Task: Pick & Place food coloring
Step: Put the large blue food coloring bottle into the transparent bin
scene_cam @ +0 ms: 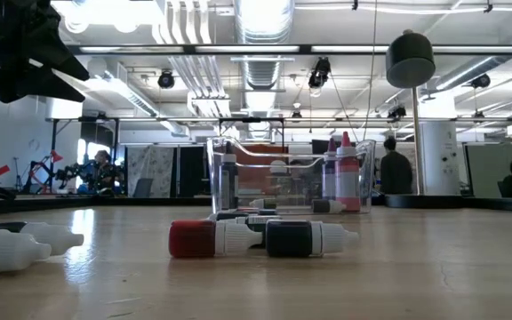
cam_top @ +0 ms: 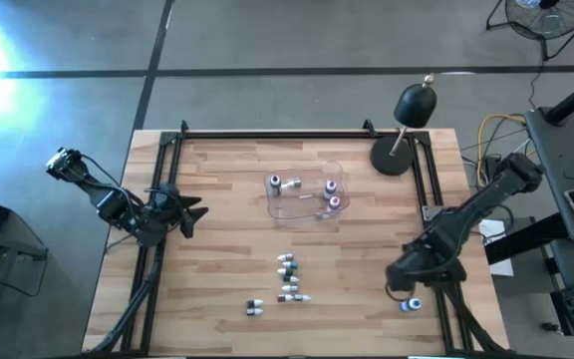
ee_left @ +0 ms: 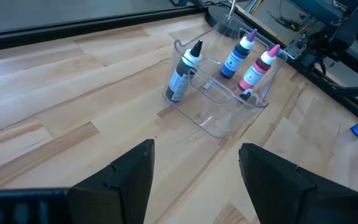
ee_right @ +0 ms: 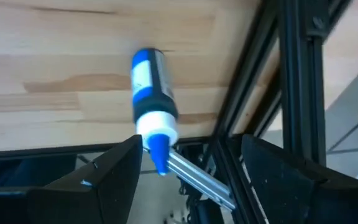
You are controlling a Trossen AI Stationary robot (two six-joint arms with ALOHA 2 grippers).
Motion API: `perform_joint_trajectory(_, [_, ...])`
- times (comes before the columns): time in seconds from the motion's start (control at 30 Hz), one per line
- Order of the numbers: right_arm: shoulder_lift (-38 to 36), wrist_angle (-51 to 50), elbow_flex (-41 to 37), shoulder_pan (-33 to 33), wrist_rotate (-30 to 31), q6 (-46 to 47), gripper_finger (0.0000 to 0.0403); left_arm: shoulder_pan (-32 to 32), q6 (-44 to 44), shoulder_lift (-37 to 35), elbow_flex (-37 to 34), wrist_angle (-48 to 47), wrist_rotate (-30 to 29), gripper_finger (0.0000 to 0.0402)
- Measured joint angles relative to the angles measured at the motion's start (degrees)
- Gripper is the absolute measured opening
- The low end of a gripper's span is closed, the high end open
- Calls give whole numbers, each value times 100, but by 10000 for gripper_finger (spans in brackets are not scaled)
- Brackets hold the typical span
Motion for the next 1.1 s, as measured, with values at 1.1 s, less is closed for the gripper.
perform_joint_trajectory(1.1, [970, 1005, 11, 466, 187, 2, 190, -1, -11, 0, -1, 4, 184, 209])
